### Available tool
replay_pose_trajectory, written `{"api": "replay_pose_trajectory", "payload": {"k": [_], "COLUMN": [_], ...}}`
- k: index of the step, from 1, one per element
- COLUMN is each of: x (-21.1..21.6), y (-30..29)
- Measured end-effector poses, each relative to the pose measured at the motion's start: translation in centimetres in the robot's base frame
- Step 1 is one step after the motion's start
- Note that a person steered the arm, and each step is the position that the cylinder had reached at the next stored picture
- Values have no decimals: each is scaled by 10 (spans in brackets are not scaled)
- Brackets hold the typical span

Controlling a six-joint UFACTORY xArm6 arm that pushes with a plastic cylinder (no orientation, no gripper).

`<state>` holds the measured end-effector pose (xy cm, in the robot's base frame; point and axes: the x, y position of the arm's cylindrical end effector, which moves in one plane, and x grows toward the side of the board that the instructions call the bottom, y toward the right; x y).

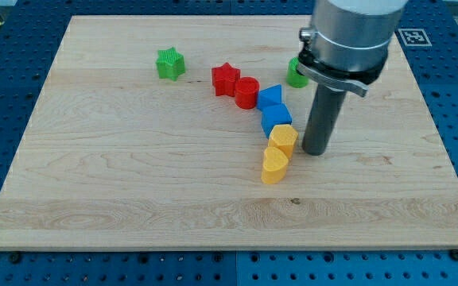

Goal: Arrange the yellow blocks to make a vertical line

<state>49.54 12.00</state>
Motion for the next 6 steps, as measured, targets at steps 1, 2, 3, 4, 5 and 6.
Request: {"api": "replay_pose_trajectory", "payload": {"k": [1, 2, 3, 4, 5, 6], "x": [19, 56, 91, 100, 81, 64], "y": [21, 14, -24, -87, -127, -127]}}
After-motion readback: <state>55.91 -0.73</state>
